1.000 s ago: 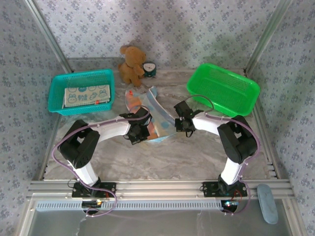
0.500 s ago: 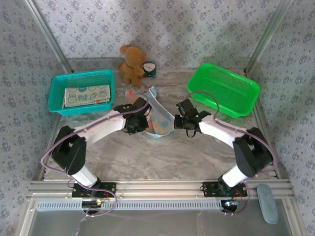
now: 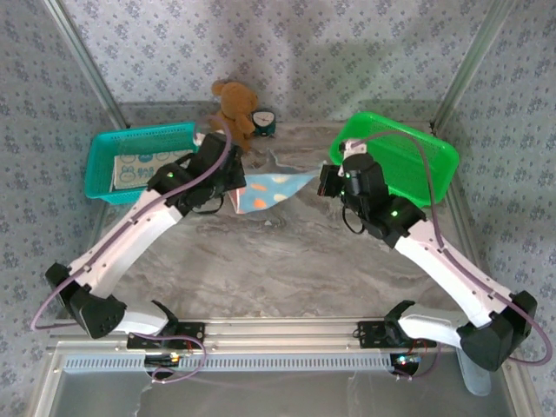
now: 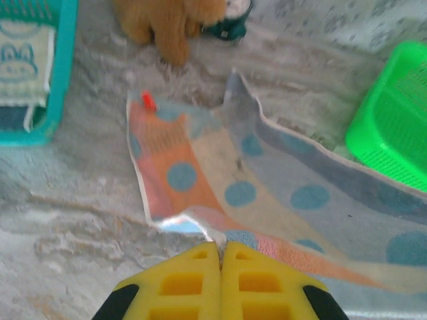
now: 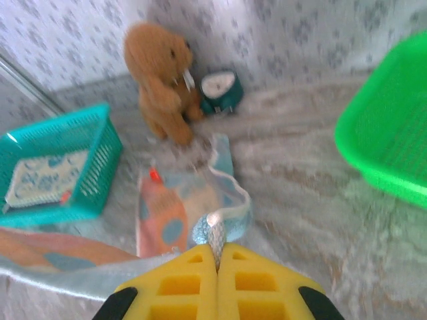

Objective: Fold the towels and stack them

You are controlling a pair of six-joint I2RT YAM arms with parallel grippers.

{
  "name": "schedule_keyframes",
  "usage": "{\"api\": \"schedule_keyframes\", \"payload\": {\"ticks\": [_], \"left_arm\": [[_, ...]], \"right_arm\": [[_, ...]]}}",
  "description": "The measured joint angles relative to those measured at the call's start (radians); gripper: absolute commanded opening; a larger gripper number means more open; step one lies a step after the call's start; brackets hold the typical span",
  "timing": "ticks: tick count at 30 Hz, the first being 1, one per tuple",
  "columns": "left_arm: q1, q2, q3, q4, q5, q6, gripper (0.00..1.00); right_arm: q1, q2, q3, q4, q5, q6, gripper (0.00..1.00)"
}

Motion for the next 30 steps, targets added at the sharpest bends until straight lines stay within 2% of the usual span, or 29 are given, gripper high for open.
{"api": "schedule_keyframes", "payload": {"ticks": [13,21,25,30], "left_arm": [[0.079,0.076,0.414,0.023,-0.015,0.194,0.0],[0.19,0.158,0.527,0.042,0.096,0.211,0.0],[0.192,0.191,0.578,0.024,0.145,0.211,0.0],[0.176,0.168,0.577,-0.002,0.17,0.21,0.0]], "right_arm": [[0.001,0.112,0.28,0.108,0.009,-0.122,0.0],[-0.012,0.213,0.34,0.195,-0.003,-0.219,0.0],[-0.027,0.257,0.406,0.179,-0.021,-0.228,0.0],[-0.011,0.24,0.424,0.172,-0.024,-0.228,0.0]]}}
